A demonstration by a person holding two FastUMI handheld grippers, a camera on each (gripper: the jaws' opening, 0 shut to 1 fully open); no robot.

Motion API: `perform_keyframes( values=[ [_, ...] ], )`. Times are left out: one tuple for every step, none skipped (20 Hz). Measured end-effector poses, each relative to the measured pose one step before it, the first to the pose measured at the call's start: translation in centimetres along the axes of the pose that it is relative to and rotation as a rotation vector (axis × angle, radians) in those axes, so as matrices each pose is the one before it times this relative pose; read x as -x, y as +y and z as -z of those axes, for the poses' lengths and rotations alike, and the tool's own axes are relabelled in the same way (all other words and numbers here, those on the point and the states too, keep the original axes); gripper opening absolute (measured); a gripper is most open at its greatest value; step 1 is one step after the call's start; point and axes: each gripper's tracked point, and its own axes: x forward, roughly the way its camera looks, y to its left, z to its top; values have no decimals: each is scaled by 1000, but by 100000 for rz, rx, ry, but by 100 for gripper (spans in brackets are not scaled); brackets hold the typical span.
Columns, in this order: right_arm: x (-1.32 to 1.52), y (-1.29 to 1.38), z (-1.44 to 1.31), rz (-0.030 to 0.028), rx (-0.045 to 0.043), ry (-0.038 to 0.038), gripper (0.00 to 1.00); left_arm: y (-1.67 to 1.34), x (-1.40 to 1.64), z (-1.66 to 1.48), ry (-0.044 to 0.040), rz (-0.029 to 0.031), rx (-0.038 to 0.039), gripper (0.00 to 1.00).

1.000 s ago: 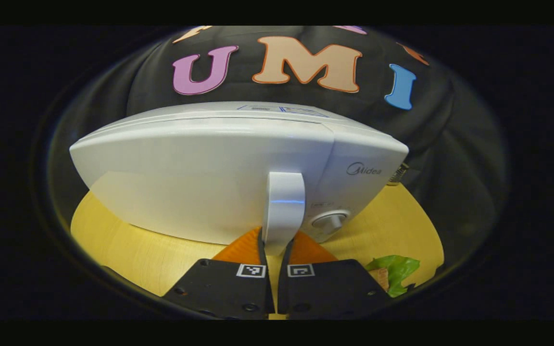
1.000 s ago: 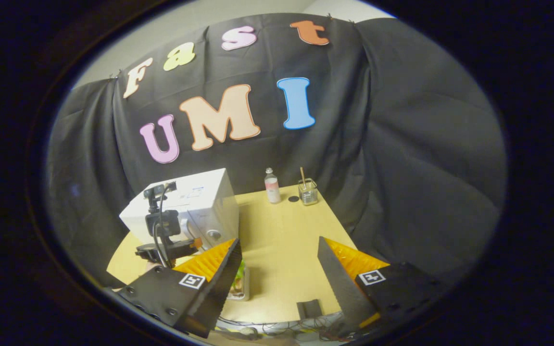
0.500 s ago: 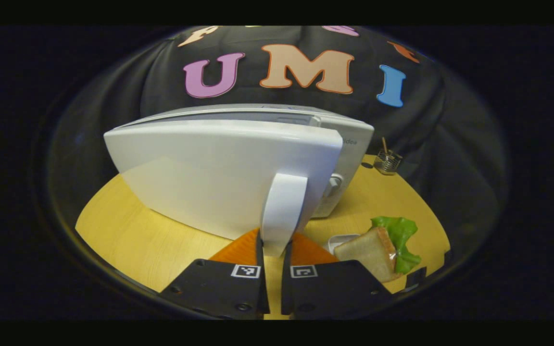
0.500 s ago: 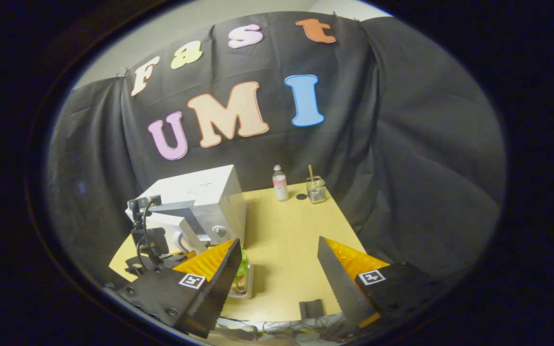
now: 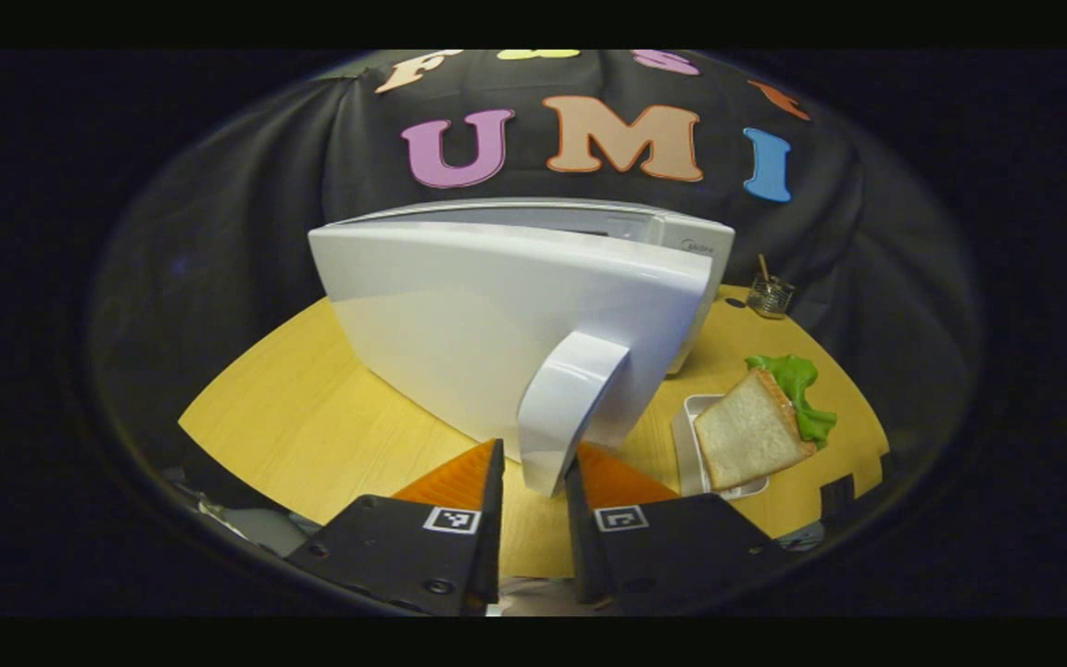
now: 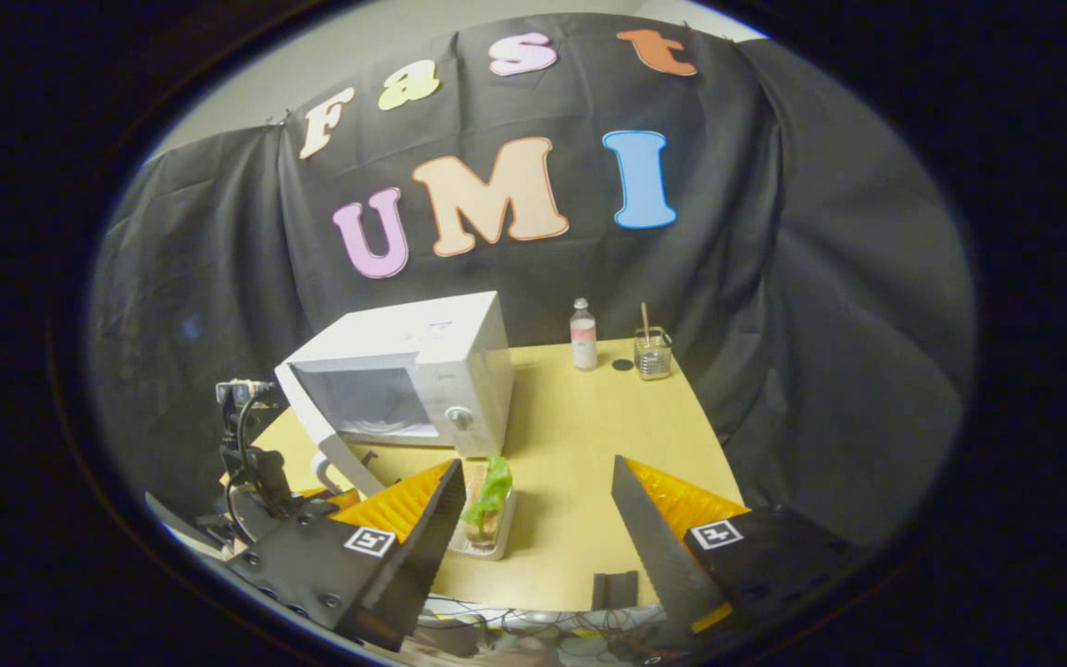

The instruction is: Open the microwave oven with the left hand, put the food in, and close the microwave oven.

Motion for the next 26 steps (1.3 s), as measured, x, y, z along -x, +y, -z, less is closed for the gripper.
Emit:
perform_keyframes(
  values=[
    [229,248,181,-88,196,-33,92,750,470,248,-616,-846,-63,35],
    [158,309,-80,-119,-644,-476,92,577,380,195,-675,-386,187,41],
    [200,395,-50,-44,-1085,-425,92,592,350,140,-749,-539,297,47],
    [227,394,-78,52,-1209,-545,92,509,323,186,-288,0,507,57],
    [172,363,-14,455,-956,-512,92,670,341,172,-216,337,722,62],
    [137,360,0,876,-509,-280,92,536,308,82,-172,429,894,75],
    [163,368,91,1571,103,-370,92,625,506,185,49,658,744,82],
    [197,364,4,1382,288,-313,92,544,334,1,-275,1211,766,92],
    [288,530,208,1473,232,249,92,384,382,38,-143,1307,876,96],
    [253,505,188,1091,-112,427,99,395,488,81,504,1494,527,99],
    [516,758,165,1187,-523,199,99,725,240,273,770,925,-158,100],
    [436,709,125,639,-636,-216,92,620,379,43,105,639,-679,100],
    [413,746,54,435,-520,-397,99,719,500,18,-57,518,-794,100],
    [416,742,231,489,-362,-25,99,795,509,103,264,383,-783,100],
    [288,586,435,680,-255,302,99,736,567,317,527,251,-850,100],
    [406,562,521,800,-99,472,99,934,412,240,422,-92,-677,100],
    [367,440,391,727,36,382,92,983,564,98,-172,-298,-162,100],
    [376,480,413,778,106,211,99,928,622,14,-462,-338,430,100],
    [454,458,448,697,158,357,99,932,744,69,-397,-465,778,100],
    [363,427,454,548,139,307,99,1012,612,78,-93,-825,799,100],
    [219,342,440,425,29,371,99,1110,626,354,-243,-1259,685,100],
    [315,473,437,244,-50,578,99,1161,465,-109,-649,-1432,646,100],
    [247,366,418,121,-93,558,99,1087,433,-167,-1141,-1366,750,100],
    [244,415,315,30,1,336,99,1251,496,-531,-1213,-1152,853,100],
    [236,332,343,178,197,317,99,1069,564,-281,-1427,-916,753,100],
    [180,368,280,125,367,233,99,1075,410,-283,-1093,-972,619,100]
  ],
)
